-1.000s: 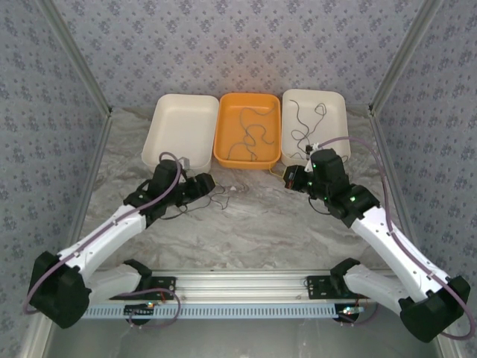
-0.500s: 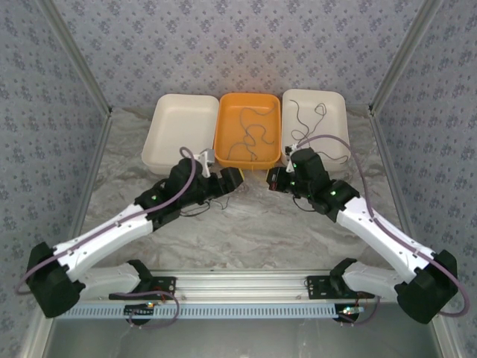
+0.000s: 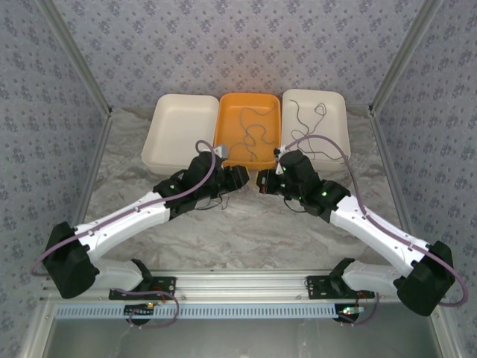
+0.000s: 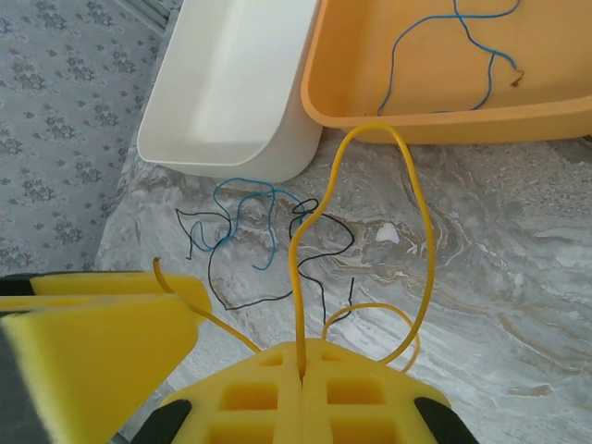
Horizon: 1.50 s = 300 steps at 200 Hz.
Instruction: Untangle the cables
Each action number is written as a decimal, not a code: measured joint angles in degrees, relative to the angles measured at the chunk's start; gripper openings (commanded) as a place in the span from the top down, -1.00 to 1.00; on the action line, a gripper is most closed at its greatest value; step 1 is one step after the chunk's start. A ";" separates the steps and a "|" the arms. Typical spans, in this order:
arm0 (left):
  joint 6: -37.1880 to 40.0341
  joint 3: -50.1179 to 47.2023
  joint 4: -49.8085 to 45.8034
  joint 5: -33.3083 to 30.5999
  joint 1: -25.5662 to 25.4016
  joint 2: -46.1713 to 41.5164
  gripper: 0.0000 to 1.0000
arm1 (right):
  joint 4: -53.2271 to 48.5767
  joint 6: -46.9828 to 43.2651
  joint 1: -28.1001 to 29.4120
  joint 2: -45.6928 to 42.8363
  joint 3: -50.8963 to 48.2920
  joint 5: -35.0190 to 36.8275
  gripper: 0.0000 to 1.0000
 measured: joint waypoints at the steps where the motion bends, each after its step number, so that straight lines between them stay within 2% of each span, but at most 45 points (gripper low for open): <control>1: -0.04 0.02 -0.04 0.00 0.00 0.00 0.41 | 0.02 0.00 0.00 0.00 0.00 0.00 1.00; 58: 0.57 1.22 -0.92 -0.70 0.00 1.20 0.44 | 0.24 0.35 0.17 0.00 0.00 -0.02 1.00; 66: 0.68 1.36 -1.07 -0.90 0.00 1.31 0.54 | 0.24 0.46 0.15 0.00 0.00 -0.02 1.00; 89: 1.07 1.77 -1.18 -1.42 0.02 1.44 1.00 | 0.26 0.50 0.15 -0.02 0.00 -0.02 1.00; 139: 2.36 2.40 -3.72 -3.39 0.00 0.22 1.00 | 1.18 0.94 0.15 -0.61 -0.28 -0.04 1.00; 172: 4.59 5.64 -6.95 -3.13 -0.02 -2.12 1.00 | 3.43 1.90 0.22 -1.62 -2.89 -1.57 0.38; 195: 5.81 6.67 -7.32 -2.45 0.39 -3.34 1.00 | 4.17 2.93 0.22 -2.27 -5.70 -2.51 0.17; 243: 6.86 6.84 -9.11 -0.33 1.29 -3.89 1.00 | 7.23 4.26 0.20 -9.22 -13.27 -4.04 0.11; 283: 7.50 8.90 -11.17 0.98 2.47 -4.04 1.00 | 14.34 5.46 0.22 -14.45 -21.20 -4.39 0.09; 300: 7.45 10.05 -11.50 1.66 3.02 -4.48 1.00 | 18.53 5.01 0.26 -16.48 -25.20 -4.44 0.03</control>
